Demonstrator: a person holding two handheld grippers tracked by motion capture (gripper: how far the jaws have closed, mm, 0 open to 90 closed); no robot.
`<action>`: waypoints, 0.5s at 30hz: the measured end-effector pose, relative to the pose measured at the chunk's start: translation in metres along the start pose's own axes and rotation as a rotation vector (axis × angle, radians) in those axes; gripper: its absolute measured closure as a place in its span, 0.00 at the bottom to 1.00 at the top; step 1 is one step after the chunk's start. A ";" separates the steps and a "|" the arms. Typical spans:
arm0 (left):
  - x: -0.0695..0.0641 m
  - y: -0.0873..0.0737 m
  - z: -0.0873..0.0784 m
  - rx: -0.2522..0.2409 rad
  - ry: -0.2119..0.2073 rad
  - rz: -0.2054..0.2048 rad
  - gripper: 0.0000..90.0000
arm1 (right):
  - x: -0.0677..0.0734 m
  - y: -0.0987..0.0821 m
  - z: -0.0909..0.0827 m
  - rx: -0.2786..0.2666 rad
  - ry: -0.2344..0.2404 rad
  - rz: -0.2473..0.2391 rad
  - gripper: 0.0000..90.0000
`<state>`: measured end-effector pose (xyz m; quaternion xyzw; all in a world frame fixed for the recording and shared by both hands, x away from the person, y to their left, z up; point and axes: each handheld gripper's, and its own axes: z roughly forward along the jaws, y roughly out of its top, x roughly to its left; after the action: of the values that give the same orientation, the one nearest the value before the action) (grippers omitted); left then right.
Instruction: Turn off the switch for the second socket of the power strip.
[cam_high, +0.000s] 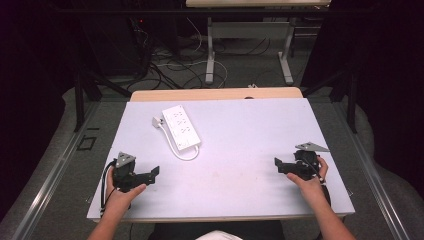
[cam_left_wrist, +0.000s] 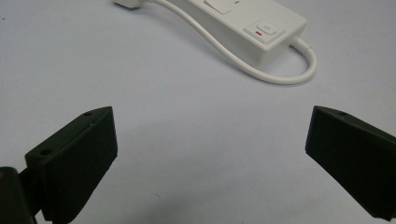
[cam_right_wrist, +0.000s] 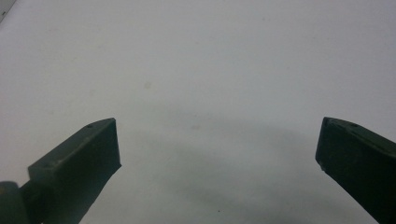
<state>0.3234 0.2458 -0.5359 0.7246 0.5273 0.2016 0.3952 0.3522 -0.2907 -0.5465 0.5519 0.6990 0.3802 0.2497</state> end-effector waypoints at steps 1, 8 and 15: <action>0.000 0.000 -0.001 -0.003 0.001 -0.006 0.02 | 0.001 0.000 -0.001 0.000 0.001 0.006 0.00; -0.001 0.004 -0.001 -0.025 -0.018 -0.041 0.03 | 0.001 0.001 -0.007 0.001 0.001 0.034 0.00; -0.002 0.010 -0.001 -0.037 -0.020 -0.067 0.08 | 0.000 0.000 -0.008 0.000 0.006 0.044 0.00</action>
<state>0.3284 0.2434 -0.5269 0.7011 0.5436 0.1906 0.4203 0.3460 -0.2924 -0.5417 0.5658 0.6874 0.3873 0.2394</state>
